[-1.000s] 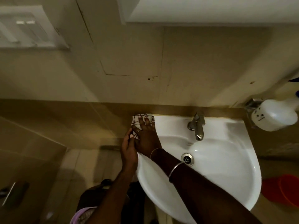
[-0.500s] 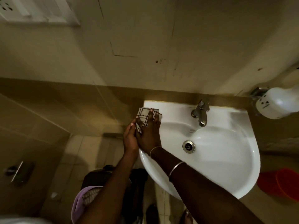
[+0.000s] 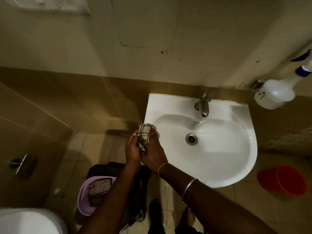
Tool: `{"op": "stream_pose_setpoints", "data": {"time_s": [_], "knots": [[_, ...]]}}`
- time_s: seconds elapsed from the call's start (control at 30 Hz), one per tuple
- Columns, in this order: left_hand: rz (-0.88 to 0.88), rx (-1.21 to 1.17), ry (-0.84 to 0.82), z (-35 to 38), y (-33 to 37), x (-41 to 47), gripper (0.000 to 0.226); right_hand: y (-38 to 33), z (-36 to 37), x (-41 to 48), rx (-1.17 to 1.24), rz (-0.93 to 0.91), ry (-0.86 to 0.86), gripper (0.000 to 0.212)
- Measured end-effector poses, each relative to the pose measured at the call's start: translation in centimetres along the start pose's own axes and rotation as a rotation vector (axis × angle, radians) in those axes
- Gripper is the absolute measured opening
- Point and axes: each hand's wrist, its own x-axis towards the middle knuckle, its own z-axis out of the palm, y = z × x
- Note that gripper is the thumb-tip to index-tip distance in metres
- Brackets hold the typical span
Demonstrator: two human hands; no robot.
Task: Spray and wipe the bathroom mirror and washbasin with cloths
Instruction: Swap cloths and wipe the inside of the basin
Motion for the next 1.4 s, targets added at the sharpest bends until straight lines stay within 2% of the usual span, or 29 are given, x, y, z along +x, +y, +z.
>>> {"op": "stream_pose_setpoints", "data": {"time_s": [0.17,0.23,0.4,0.53,0.67,0.8,0.87,0.97,1.1,1.3,1.4], "knots": [[-0.055,-0.036,0.022,-0.4,0.0,-1.8,0.032,-0.1,-1.0,-3.6,-0.143,-0.165,-0.024,0.067],[-0.043,-0.029,0.023,-0.6,-0.1,-1.7,0.033,0.0,-0.8,-3.4,-0.151,-0.149,-0.051,0.067],[-0.086,-0.065,0.057,-0.5,0.5,-0.4,0.029,-0.7,-0.1,3.1,-0.076,0.050,-0.010,0.066],[-0.081,-0.033,0.021,-0.3,0.6,0.6,0.032,-2.0,-0.8,8.8,-0.034,0.242,0.157,0.067],[-0.069,-0.011,-0.003,-0.1,0.7,1.0,0.033,-2.8,-0.9,10.7,0.021,0.429,0.293,0.064],[-0.064,-0.017,-0.025,-0.2,0.9,0.6,0.037,-2.1,-0.9,8.4,0.101,0.286,0.214,0.062],[-0.086,-0.024,-0.008,-0.1,1.1,0.3,0.040,-1.6,-0.7,6.0,0.071,0.176,0.143,0.063],[-0.093,-0.030,0.024,0.1,0.9,-1.2,0.036,-0.9,-0.6,2.8,0.058,0.114,0.062,0.059],[0.002,0.039,0.017,0.0,0.1,-3.5,0.029,0.3,-1.0,-0.7,-0.021,0.041,-0.039,0.063],[0.071,0.300,0.020,-1.1,-2.7,-5.6,0.034,1.5,-3.2,-6.6,-0.074,-0.106,-0.082,0.071],[0.186,0.477,0.033,-1.0,-3.0,-7.1,0.034,2.8,-4.5,-9.3,-0.074,-0.201,-0.065,0.066]]}}
